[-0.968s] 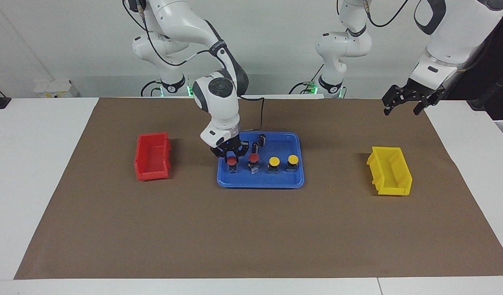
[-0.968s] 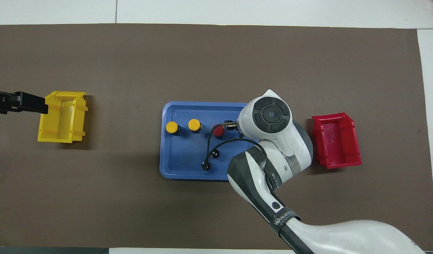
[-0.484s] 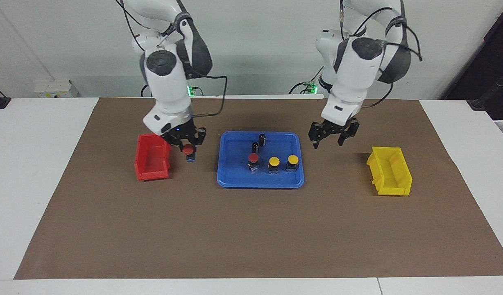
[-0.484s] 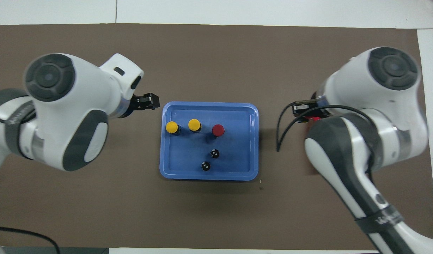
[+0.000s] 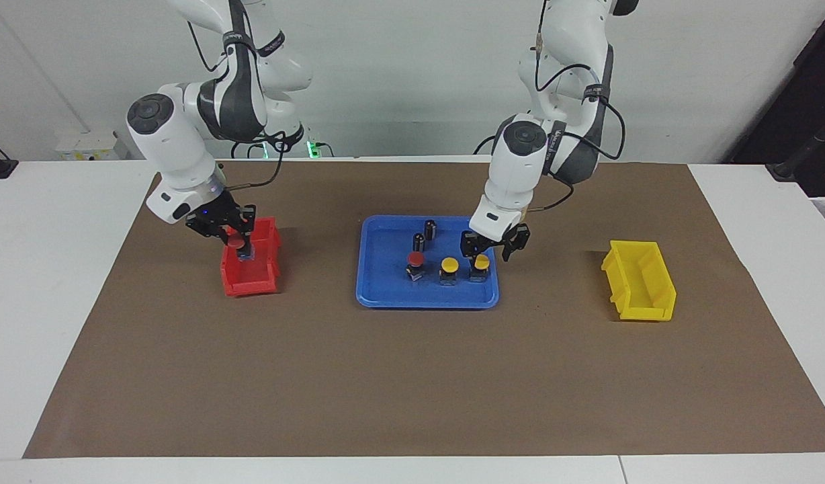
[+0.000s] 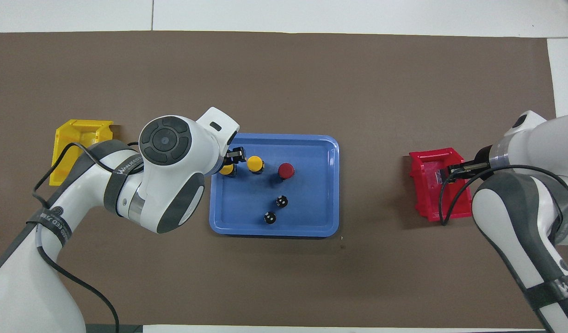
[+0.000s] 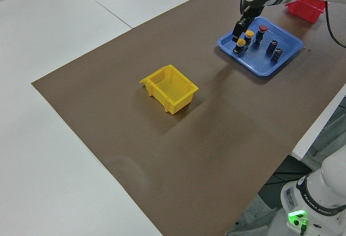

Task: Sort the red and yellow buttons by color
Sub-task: 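Carry the red button to the red bin while the left gripper grasps a yellow button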

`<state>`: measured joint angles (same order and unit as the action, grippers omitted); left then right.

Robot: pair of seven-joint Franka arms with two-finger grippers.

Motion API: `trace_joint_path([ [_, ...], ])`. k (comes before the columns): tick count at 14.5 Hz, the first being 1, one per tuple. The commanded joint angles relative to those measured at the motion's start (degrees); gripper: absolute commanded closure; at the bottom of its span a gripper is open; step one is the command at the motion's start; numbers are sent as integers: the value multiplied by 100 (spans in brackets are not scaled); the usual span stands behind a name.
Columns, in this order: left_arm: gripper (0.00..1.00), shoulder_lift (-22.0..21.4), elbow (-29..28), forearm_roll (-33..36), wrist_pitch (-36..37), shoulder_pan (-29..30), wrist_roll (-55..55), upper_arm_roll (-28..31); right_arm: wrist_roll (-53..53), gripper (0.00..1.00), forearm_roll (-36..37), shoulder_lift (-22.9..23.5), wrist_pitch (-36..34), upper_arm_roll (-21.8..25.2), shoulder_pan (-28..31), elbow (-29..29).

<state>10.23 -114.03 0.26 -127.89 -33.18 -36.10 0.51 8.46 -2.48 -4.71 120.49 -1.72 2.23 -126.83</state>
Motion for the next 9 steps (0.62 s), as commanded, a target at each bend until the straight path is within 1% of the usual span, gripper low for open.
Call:
trace_joint_path([
  [1, 18, -109, -224, -35, -184, -233, -238, 90, 217, 72, -130, -355, 457, -74, 138, -561],
  [3, 18, -92, -268, -35, -358, -224, -239, 90, 270, 72, -130, -382, 711, -66, 138, -798],
  [4, 21, -66, -286, -35, -455, -207, -239, 90, 331, 72, -130, -390, 930, -66, 146, -1000],
  [6, 22, 4, -286, -35, -605, -172, -239, 90, 358, 72, -130, -478, 1423, -66, 129, -1326],
  [7, 22, 48, -286, -35, -649, -172, -248, 98, 367, 70, -130, -461, 1477, -66, 111, -1370],
  [9, 23, 163, -286, -35, -649, -180, -248, 98, 454, 62, -122, -399, 1565, -66, 112, -1432],
])
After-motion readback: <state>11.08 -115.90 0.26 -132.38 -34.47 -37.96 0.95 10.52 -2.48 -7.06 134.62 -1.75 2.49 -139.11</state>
